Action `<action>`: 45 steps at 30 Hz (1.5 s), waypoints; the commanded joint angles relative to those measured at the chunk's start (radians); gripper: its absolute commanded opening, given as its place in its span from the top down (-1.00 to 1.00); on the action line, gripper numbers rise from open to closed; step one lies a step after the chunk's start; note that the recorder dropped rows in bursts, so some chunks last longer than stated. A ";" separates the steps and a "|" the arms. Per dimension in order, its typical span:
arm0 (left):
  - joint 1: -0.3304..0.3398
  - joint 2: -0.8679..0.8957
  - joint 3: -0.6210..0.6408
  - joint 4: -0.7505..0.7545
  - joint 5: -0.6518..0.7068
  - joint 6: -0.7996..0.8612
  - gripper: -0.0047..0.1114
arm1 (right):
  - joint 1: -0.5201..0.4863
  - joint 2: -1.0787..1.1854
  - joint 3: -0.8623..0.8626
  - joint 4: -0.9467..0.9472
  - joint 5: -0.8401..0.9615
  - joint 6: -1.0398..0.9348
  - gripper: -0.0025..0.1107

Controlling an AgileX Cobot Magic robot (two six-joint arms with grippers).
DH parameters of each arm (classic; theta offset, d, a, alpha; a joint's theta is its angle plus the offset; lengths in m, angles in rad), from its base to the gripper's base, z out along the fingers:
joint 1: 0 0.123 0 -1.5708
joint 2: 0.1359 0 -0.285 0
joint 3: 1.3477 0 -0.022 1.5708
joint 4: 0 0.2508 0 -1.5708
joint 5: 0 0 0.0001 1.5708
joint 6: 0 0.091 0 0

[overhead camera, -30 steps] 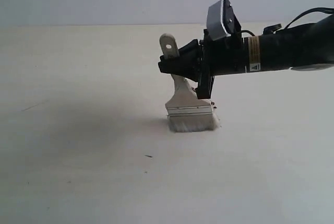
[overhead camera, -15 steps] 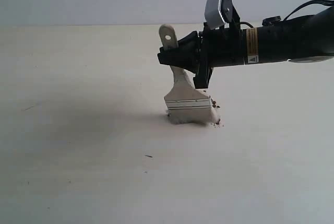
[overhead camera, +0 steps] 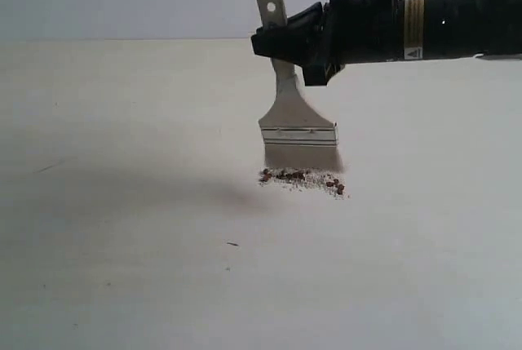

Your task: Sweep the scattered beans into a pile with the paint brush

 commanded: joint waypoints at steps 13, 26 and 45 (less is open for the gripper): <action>0.003 0.003 0.004 -0.004 0.003 -0.001 0.92 | 0.102 -0.243 0.534 1.651 -0.020 -0.790 0.96; 0.003 0.003 0.004 -0.004 0.003 -0.001 0.92 | 0.419 -0.058 0.553 2.155 -0.238 -1.242 0.96; 0.003 0.003 0.004 -0.004 0.003 -0.001 0.92 | 0.419 0.090 0.429 2.087 -0.207 -1.143 0.96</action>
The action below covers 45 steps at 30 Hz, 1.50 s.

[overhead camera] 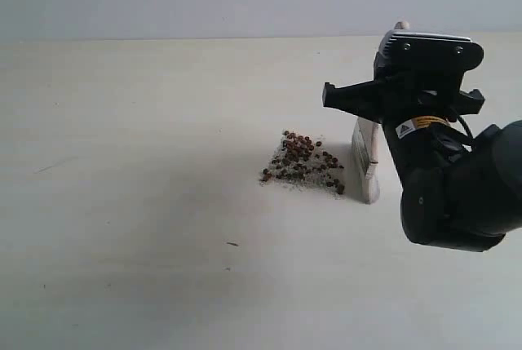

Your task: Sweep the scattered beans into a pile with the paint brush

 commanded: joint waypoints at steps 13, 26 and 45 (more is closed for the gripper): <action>0.003 0.003 0.004 -0.004 0.003 -0.001 0.92 | 0.004 0.022 -0.134 -0.067 0.124 0.056 0.96; 0.003 0.003 0.004 -0.004 0.003 -0.001 0.92 | 0.004 -0.021 -0.138 -0.048 0.106 -0.029 0.96; 0.003 0.003 0.004 -0.004 0.003 -0.001 0.92 | 0.238 -0.117 -0.134 0.530 -0.006 -0.242 0.96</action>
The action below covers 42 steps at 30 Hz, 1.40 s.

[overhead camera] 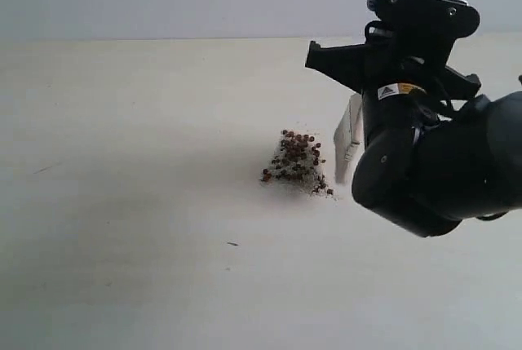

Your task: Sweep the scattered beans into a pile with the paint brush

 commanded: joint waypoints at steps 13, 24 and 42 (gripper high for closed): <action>0.003 0.003 0.004 -0.004 0.003 -0.001 0.92 | 0.137 -0.010 -0.002 0.218 -0.046 -0.138 0.96; 0.003 0.003 0.004 -0.004 0.003 -0.001 0.92 | 0.137 -0.014 -0.002 0.166 -0.046 -0.196 0.96; 0.003 0.003 0.004 -0.004 0.003 -0.001 0.92 | 0.128 0.091 -0.002 0.180 -0.046 -0.171 0.96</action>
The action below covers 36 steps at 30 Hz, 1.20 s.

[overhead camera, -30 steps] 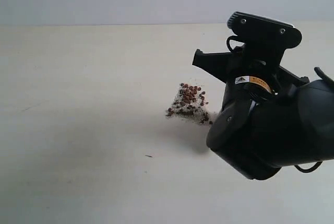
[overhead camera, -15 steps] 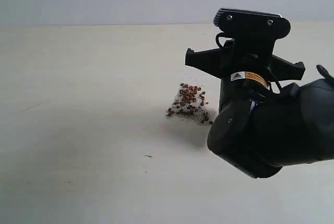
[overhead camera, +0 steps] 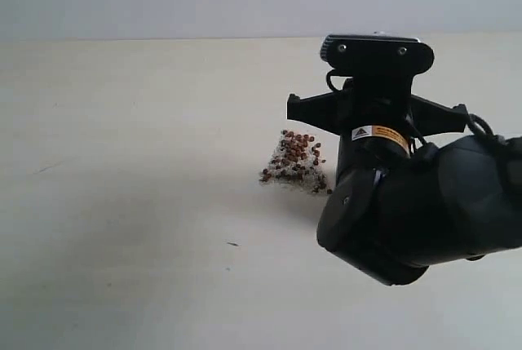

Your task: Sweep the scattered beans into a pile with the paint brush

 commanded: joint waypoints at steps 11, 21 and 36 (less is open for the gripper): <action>0.003 0.003 0.004 -0.004 0.003 -0.001 0.92 | -0.005 0.099 -0.002 -0.012 -0.006 0.291 0.96; 0.003 0.003 0.004 -0.004 0.003 -0.001 0.92 | -0.018 0.099 -0.004 -0.017 -0.006 0.409 0.96; 0.003 0.003 0.004 -0.004 0.003 -0.001 0.92 | -0.028 0.099 -0.004 0.011 -0.006 0.553 0.96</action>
